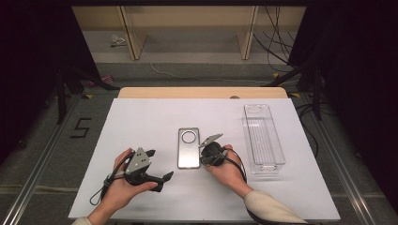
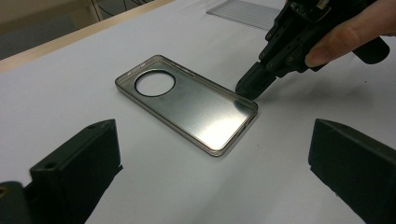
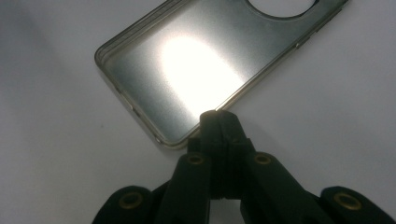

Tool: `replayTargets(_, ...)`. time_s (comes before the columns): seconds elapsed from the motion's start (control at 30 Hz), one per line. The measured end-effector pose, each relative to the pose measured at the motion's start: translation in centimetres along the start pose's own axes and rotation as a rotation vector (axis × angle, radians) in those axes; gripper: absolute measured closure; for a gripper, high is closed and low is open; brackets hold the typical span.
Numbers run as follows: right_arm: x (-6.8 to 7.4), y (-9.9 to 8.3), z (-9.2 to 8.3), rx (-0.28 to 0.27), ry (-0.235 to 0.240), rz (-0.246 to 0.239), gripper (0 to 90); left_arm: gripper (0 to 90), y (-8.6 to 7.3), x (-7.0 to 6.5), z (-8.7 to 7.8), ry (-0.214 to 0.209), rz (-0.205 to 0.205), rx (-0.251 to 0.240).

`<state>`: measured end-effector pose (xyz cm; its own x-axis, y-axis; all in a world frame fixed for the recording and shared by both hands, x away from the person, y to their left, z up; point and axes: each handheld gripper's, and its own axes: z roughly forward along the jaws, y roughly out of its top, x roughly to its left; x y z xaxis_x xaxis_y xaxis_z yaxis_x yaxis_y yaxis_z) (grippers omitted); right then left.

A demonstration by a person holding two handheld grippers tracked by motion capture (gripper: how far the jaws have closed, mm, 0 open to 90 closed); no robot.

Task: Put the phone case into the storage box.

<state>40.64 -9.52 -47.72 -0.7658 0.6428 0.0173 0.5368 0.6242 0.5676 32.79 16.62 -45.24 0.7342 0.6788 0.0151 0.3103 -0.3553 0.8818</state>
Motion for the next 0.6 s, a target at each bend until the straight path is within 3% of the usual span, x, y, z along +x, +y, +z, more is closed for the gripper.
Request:
replayTargets(0.4,0.3,0.1,0.1,-0.011,0.005,-0.017,89.6,2.3,0.0,0.0,0.0,-0.001,0.001,0.002)
replayTargets(0.6,0.3,0.2,-0.9,-0.059,-0.028,-0.034,72.3,4.6,0.0,0.0,0.0,-0.006,0.001,0.009)
